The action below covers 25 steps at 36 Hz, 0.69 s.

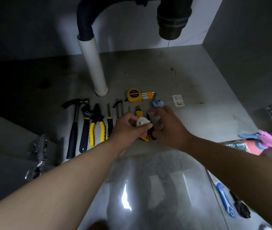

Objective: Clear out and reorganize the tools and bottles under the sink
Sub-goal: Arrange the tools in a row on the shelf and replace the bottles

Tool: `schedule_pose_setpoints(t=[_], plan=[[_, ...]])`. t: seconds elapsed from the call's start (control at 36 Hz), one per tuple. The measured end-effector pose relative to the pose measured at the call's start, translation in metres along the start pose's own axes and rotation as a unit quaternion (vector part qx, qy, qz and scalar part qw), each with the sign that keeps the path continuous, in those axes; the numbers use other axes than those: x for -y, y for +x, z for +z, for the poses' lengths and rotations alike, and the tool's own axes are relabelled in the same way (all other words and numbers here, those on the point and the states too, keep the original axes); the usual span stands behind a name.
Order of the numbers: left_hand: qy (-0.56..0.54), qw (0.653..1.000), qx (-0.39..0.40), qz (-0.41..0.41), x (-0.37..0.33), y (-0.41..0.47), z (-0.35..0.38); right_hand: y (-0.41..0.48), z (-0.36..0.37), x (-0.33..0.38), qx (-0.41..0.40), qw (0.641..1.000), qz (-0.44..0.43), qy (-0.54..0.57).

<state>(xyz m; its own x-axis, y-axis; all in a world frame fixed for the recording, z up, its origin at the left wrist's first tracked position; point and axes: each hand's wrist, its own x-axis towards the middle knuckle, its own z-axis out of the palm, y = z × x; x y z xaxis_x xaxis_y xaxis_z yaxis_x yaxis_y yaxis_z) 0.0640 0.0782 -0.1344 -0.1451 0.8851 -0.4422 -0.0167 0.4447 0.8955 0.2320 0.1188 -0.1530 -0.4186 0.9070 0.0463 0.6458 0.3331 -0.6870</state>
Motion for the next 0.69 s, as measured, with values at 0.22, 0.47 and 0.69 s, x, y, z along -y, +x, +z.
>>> schedule_pose_setpoints(t=[0.22,0.47,0.69], plan=[[0.099,0.995,-0.017,0.019,-0.008,-0.011,0.011,-0.021,-0.005,0.028,-0.036,0.998,-0.016,-0.045],[0.094,0.995,-0.004,0.012,-0.006,-0.011,0.012,-0.015,0.008,0.017,-0.084,0.991,0.101,0.026],[0.16,0.986,-0.048,0.023,0.001,-0.006,-0.001,-0.006,0.014,-0.008,-0.125,0.96,0.249,-0.034]])
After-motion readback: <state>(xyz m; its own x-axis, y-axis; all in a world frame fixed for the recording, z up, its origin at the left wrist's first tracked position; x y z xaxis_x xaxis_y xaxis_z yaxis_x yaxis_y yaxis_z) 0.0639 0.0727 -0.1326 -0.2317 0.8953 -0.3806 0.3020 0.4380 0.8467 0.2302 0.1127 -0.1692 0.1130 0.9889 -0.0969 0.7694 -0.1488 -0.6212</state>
